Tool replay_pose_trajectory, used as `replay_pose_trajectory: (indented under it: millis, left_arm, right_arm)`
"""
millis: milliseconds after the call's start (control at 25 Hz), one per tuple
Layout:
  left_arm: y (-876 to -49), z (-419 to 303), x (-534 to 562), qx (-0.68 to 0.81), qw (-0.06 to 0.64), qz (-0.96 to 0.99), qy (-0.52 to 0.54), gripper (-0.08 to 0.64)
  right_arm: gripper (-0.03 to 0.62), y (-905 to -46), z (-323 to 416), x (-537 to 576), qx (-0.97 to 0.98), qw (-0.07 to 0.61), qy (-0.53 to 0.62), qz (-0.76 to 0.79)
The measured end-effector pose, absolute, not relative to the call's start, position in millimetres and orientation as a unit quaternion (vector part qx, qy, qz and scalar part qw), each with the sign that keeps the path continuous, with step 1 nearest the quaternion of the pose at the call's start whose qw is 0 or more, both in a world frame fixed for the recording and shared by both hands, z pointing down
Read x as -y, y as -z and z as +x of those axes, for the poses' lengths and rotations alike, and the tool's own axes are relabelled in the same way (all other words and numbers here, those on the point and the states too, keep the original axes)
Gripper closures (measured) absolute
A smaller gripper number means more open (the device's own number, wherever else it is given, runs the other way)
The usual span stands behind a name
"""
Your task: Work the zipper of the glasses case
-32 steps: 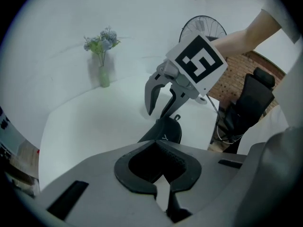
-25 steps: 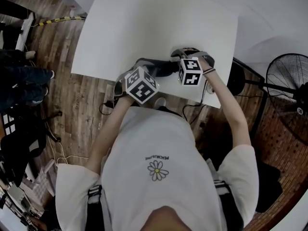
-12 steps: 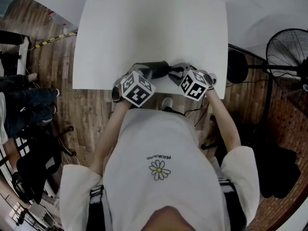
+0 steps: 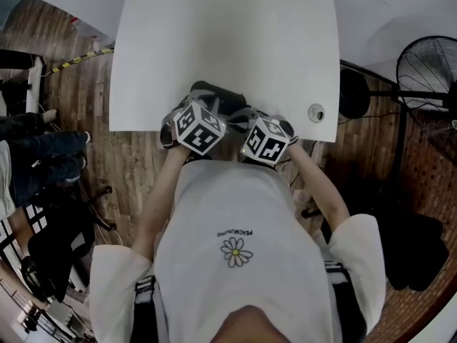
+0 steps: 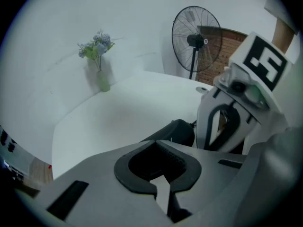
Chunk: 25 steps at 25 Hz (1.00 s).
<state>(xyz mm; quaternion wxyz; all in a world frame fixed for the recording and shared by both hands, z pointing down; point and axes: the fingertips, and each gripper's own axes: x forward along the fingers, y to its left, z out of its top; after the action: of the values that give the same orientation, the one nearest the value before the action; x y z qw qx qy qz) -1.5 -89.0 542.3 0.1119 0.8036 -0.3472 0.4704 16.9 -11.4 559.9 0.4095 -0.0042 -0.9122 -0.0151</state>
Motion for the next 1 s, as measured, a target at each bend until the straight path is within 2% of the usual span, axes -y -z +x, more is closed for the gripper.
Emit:
replay_pose_trajectory:
  millis: [120, 240, 480, 560, 680, 840, 1000]
  left_arm:
    - [-543.9, 1.8, 90.9, 0.345, 0.108, 0.805, -0.472, 0.545]
    - [-545.0, -2.8, 89.4, 0.344, 0.119, 0.808, -0.464, 0.545]
    - [-545.4, -6.2, 86.6, 0.351, 0.125, 0.811, -0.450, 0.545]
    - [-545.2, -6.4, 87.7, 0.351, 0.123, 0.812, -0.450, 0.545]
    - [-543.9, -7.0, 88.1, 0.350, 0.115, 0.813, -0.451, 0.545]
    - [-543.7, -12.0, 89.3, 0.357, 0.089, 0.806, -0.464, 0.545]
    - [-544.2, -30.2, 97.0, 0.381, 0.076, 0.790, -0.473, 0.545]
  right_arm:
    - [0.572, -547.4, -28.4, -9.7, 0.929, 0.369, 0.023, -0.010]
    - [0.572, -538.9, -36.1, -10.5, 0.934, 0.357, 0.015, -0.009]
    - [0.570, -556.1, 50.0, 41.9, 0.905, 0.414, -0.009, 0.095]
    - [0.528, -563.8, 68.0, 57.5, 0.894, 0.431, -0.012, 0.120]
    - [0.493, -573.3, 66.9, 66.0, 0.886, 0.450, -0.007, 0.116]
    - [0.493, -574.2, 53.6, 54.5, 0.880, 0.463, 0.012, 0.104]
    - [0.494, -574.1, 31.5, 43.6, 0.889, 0.444, -0.006, 0.113]
